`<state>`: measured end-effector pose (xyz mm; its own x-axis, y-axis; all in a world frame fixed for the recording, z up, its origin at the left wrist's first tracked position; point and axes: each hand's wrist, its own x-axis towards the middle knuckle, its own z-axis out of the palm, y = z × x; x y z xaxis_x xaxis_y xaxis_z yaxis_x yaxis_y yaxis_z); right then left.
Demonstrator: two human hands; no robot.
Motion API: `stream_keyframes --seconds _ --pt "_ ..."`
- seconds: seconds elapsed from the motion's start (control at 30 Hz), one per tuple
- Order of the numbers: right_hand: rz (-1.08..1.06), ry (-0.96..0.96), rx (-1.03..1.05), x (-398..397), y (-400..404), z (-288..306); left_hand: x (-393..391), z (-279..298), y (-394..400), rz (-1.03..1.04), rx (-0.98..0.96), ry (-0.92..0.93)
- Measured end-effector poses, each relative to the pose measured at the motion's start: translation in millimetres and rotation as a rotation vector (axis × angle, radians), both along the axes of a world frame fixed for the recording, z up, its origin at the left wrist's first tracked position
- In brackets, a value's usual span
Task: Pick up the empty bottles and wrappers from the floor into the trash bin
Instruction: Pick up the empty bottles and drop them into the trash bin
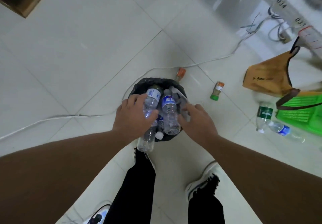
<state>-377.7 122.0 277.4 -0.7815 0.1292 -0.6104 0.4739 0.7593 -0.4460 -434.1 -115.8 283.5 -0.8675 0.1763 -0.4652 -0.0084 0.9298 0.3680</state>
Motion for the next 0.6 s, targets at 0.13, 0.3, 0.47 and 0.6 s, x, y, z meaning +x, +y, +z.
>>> stream_keyframes --seconds 0.13,0.3,0.47,0.6 --pt "-0.144 -0.049 -0.024 48 47 25 12 24 29 -0.051 0.005 0.059" --pt "-0.265 -0.107 -0.013 118 118 44 38 33 83 -0.178 -0.001 0.124" --pt "-0.36 -0.163 -0.003 186 190 53 68 33 150 -0.297 -0.018 0.181" --pt "-0.41 -0.182 -0.012 226 239 58 95 37 203 -0.336 -0.011 0.165"
